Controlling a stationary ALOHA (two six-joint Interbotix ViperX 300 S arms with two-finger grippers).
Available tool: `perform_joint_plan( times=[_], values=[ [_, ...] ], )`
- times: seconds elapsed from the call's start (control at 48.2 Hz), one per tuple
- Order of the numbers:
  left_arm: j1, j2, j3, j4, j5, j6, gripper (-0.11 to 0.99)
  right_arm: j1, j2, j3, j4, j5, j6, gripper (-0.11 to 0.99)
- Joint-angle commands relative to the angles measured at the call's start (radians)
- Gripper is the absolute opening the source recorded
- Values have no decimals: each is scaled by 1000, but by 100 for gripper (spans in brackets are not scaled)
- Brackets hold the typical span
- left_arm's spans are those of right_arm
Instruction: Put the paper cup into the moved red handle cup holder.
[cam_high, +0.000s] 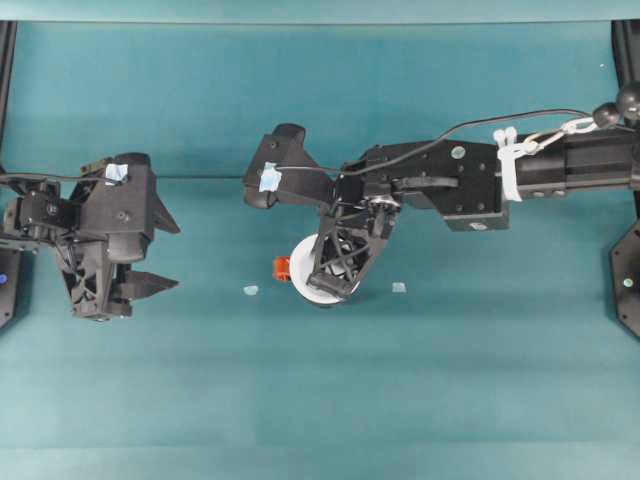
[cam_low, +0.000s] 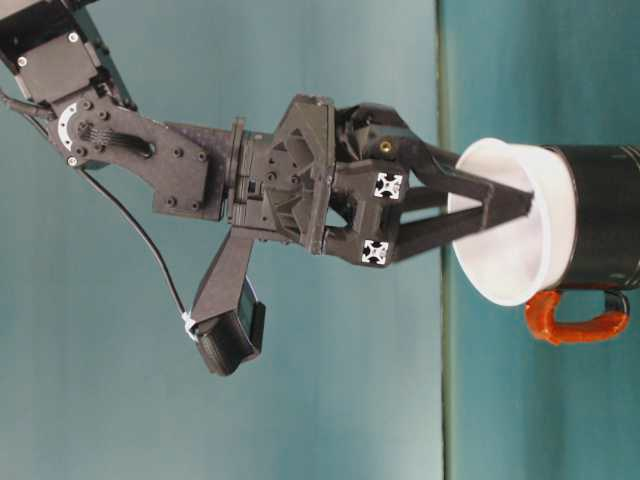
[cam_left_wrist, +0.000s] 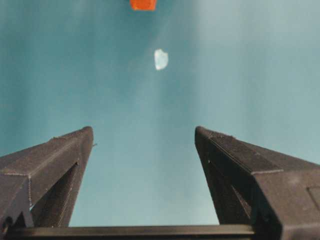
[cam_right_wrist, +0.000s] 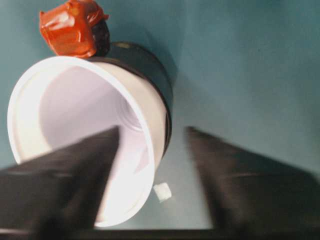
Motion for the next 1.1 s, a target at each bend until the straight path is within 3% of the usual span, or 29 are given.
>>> perform_joint_plan(
  times=[0.0,0.125,0.166,0.477,0.789,1.08],
  values=[
    [2,-6,-11,2,-5,3,90,-2,-52,-14,3,2,-12,39],
    [3,-6,-11,2,-5,2,90,-3,-57,-14,3,2,-12,75],
    [3,-6,-11,5,-5,2,90,-3,-61,-14,3,2,-12,80],
    [3,-9,-9,2,-5,0,90,-26,-169,-44,-2,15,-14,76],
    [3,-28,5,2,-5,-2,90,-26,-333,-37,-2,12,-17,76],
    [3,-55,20,2,-8,-2,90,-23,-423,34,-3,0,-23,76]
  ],
)
